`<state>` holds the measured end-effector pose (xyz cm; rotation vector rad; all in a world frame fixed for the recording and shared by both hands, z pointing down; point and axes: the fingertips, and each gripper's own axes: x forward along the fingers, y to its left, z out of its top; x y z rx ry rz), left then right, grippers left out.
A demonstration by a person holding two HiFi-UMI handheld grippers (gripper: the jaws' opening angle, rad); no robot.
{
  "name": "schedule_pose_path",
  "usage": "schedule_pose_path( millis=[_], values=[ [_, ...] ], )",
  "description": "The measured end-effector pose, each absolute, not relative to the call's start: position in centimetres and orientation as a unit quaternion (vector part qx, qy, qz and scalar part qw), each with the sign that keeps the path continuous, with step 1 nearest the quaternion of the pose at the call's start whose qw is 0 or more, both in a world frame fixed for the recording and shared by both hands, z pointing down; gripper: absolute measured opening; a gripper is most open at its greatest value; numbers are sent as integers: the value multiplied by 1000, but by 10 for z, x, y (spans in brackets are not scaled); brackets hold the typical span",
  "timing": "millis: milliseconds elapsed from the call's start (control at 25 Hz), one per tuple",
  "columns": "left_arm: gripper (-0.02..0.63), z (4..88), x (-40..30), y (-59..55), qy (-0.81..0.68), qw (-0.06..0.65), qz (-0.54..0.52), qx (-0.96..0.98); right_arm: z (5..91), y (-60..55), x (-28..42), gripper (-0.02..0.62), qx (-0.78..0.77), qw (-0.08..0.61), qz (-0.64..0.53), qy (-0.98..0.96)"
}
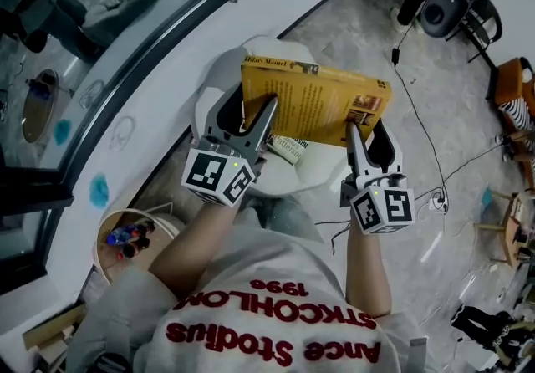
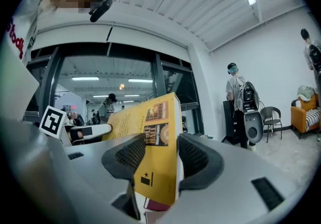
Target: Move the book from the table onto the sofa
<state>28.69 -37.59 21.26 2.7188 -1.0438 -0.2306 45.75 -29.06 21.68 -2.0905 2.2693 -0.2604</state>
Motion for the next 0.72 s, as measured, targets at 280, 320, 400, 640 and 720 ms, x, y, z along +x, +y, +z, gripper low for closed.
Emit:
schedule_pose_path(
  millis=[280,320,400,640,720],
  values=[
    [235,252,318,-415,-378,136,-56,914,256,-336,491,232,-661,17,-122,741],
    [235,259,320,-419,-381,139,-55,912,263,-341,494,232,-658,17,-126,742],
    [235,275,323,-426,-388,147,-50,909,277,-349,498,232,-655,15,-137,743],
    [235,320,328,-454,-404,165,-40,899,316,-388,509,230,-635,16,-156,757],
    [235,337,333,-462,-411,170,-40,895,333,-400,515,227,-630,17,-160,760]
  ],
)
